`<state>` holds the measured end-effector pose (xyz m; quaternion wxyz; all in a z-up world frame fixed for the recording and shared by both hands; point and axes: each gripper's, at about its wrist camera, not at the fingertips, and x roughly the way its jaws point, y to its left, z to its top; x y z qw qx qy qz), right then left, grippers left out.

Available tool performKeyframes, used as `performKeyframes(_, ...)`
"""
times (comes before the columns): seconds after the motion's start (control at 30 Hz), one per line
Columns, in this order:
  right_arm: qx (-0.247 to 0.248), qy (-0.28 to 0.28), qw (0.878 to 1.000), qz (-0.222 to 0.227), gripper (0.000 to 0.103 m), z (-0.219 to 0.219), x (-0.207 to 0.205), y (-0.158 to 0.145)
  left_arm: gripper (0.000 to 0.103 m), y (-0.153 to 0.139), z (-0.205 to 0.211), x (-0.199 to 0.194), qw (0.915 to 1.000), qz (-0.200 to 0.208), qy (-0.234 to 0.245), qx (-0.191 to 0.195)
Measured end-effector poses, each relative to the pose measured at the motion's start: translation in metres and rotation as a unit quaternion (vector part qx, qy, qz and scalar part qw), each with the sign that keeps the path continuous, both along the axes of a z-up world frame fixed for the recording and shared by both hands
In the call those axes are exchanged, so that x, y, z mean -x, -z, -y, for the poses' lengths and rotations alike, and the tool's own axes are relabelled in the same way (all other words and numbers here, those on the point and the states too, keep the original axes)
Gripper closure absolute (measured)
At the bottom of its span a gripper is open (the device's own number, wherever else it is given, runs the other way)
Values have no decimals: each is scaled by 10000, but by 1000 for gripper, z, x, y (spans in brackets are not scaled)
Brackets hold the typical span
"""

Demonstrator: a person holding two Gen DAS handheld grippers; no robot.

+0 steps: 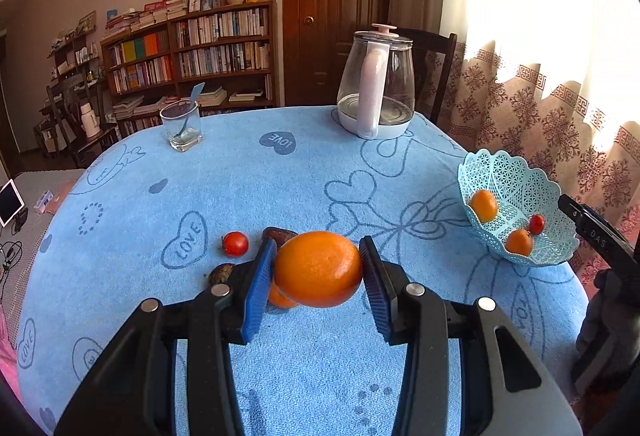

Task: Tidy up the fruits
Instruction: 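Carry the red tomato into the teal basket and open the right gripper, then lower the held orange into the teal basket and open the left gripper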

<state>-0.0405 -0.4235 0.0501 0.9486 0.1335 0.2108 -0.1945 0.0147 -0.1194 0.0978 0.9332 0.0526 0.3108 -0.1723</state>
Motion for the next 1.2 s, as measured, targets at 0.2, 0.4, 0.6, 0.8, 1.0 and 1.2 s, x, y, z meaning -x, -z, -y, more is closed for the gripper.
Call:
performKeyframes(0.2,83,269,9993,236,28,5,7,-4,60,5,44,-6,9985,-46,541,35)
performKeyframes(0.4,-64,369,9990,229,27,12,7,0,60,13,82,-15,9953,-188,943,136)
performKeyframes(0.6,-164,444,9984,298,22,14,11,1,60,18,114,-23,9916,-294,1251,161)
performKeyframes(0.8,-361,581,9971,337,20,21,14,3,60,25,143,-30,9870,-449,1531,173)
performKeyframes(1.0,-445,636,9964,352,20,25,15,4,60,31,167,-34,9839,-473,1722,72)
performKeyframes(1.2,-482,639,9962,348,20,26,14,5,21,29,167,-33,9845,-247,1727,163)
